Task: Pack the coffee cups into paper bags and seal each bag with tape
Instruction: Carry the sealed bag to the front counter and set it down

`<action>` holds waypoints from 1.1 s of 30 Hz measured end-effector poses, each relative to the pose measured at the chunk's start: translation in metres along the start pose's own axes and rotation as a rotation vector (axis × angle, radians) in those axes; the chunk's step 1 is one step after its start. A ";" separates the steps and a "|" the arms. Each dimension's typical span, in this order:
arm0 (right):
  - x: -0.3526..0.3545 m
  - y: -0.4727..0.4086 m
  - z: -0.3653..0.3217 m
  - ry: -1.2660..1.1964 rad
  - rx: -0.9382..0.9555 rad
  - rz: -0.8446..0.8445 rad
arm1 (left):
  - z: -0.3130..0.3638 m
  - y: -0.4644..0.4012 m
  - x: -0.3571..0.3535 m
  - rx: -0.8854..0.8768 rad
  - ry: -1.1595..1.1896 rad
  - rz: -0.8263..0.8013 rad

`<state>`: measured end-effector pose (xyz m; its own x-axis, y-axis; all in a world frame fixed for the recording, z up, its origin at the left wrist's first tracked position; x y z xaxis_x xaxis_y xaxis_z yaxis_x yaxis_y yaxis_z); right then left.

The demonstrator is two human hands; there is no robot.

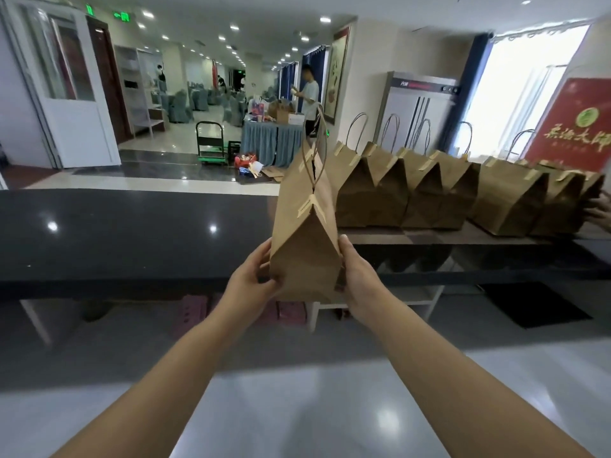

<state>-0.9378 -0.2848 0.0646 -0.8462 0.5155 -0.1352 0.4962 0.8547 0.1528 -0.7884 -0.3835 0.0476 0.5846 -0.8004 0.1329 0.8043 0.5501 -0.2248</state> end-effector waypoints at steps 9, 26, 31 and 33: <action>0.020 -0.057 -0.010 -0.059 -0.047 0.042 | -0.018 -0.064 -0.002 0.019 -0.045 0.034; 0.075 -0.153 -0.014 0.121 0.041 -0.196 | -0.045 -0.162 -0.018 0.173 -0.109 0.262; 0.089 -0.180 -0.013 0.354 0.127 -0.088 | -0.050 -0.180 -0.017 0.190 -0.244 0.366; 0.095 -0.189 -0.013 0.519 0.182 -0.003 | -0.053 -0.188 -0.015 0.226 -0.304 0.400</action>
<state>-1.1149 -0.3984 0.0350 -0.8094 0.4544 0.3721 0.4806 0.8766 -0.0250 -0.9540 -0.4880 0.0368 0.8268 -0.4325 0.3596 0.4968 0.8613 -0.1063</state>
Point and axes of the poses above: each hand's wrist, its own y-axis away from the middle knuckle, its own x-axis out of the back of the hand, z = x × y, the point moved 3 cm from there along -y, towards the middle knuckle, and after that the axes turned 11 degrees about -z, right-handed, at the moved point
